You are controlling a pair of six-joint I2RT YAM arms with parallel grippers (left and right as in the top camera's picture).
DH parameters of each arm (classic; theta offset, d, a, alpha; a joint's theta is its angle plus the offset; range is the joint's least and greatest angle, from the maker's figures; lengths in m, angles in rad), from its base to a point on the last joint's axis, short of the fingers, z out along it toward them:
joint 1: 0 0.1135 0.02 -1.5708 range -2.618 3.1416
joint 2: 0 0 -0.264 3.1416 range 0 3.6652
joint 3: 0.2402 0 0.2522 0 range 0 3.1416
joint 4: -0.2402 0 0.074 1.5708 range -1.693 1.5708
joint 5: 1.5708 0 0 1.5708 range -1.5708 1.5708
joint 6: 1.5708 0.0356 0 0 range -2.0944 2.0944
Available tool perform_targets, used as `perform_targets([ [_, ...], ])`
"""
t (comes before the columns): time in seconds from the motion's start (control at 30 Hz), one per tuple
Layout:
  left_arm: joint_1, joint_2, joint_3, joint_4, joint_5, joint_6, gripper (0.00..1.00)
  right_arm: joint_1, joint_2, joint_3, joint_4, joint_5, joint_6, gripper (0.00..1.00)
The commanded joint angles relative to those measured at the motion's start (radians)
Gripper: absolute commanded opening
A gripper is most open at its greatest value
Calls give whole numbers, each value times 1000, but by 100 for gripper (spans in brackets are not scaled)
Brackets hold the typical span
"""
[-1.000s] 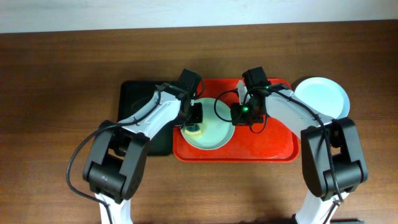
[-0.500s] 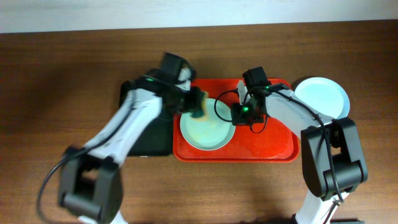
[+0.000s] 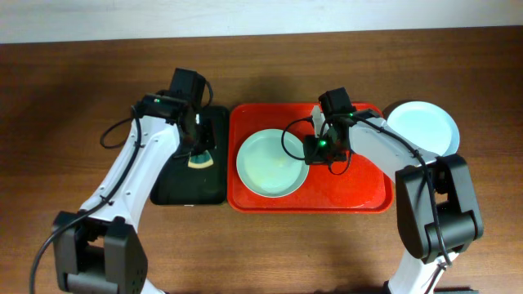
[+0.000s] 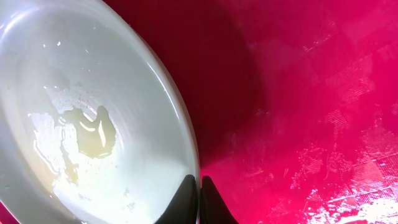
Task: Clean dirty plates on tray and stack at the side
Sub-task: 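Carry the sponge back onto the plate and scrub again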
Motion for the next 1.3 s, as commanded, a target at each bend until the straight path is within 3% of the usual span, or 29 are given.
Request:
perform_targets([
  [0.0,-3,5,-49,56,50,44,0,7,6,-10,5,-21,-6,4],
  [0.17,-61,5,-53,162,192,58,0,7,6,-10,5,-21,-6,4],
  [0.5,-233,43,-146,381,116,-33,0,7,6,-10,4,-22,-6,4],
  [0.9,-239,278,-145,452,210,-79,0,7,6,-10,5,-33,-6,4],
  [1.13,-235,312,-132,583,607,-42,0,7,6,-10,5,-33,-6,4],
  [1.27,-208,270,-64,593,663,-43,0,7,6,-10,4,-33,-6,4],
])
